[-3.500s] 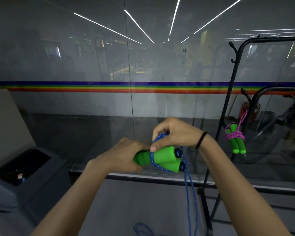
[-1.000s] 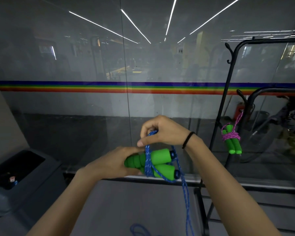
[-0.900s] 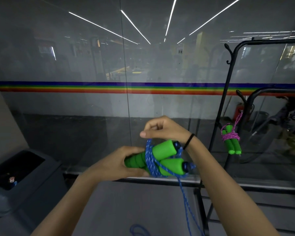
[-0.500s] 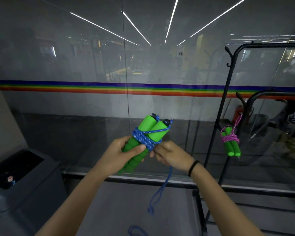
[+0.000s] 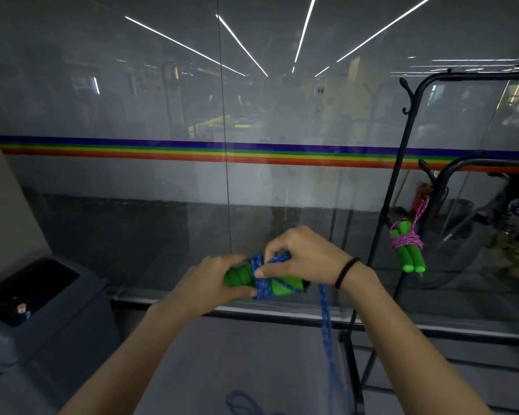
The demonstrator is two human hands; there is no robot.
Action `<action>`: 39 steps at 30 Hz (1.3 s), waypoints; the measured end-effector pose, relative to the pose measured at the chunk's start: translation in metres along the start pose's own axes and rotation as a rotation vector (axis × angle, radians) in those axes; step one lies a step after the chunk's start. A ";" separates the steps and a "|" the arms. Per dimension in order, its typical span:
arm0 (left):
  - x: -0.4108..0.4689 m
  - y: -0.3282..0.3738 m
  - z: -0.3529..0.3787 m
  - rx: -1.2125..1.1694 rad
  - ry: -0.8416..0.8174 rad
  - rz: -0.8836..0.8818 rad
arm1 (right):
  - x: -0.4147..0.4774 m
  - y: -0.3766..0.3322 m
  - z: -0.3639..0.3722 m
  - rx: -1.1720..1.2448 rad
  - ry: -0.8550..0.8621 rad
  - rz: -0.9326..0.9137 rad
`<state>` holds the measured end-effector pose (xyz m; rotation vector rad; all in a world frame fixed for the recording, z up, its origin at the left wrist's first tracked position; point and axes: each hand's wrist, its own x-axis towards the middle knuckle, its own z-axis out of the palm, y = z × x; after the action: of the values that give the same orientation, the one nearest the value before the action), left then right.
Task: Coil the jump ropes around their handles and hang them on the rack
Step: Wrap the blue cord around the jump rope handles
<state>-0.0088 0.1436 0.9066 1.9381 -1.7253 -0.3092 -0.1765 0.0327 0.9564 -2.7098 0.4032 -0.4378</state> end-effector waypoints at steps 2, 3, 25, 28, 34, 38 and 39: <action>-0.002 0.001 0.000 -0.030 -0.107 0.073 | 0.005 0.002 -0.004 0.139 0.028 -0.031; -0.004 0.003 -0.001 -0.076 -0.149 0.113 | 0.008 0.004 -0.006 0.216 0.032 -0.047; 0.017 0.005 -0.001 -1.001 0.535 -0.120 | -0.004 0.019 0.081 0.762 0.192 0.190; 0.016 -0.005 0.000 -0.761 0.578 -0.157 | -0.007 0.010 0.079 0.497 0.154 0.129; 0.006 -0.010 0.001 -0.155 0.524 -0.123 | -0.014 0.002 0.058 0.218 0.081 0.041; 0.000 -0.005 0.003 0.132 0.336 -0.016 | -0.017 0.002 0.032 0.072 0.093 -0.020; -0.002 -0.003 0.004 0.164 0.275 0.029 | -0.016 0.002 0.025 0.060 0.080 -0.012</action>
<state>-0.0079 0.1448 0.9016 1.9618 -1.6368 0.1092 -0.1828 0.0439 0.9294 -2.6446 0.3887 -0.5538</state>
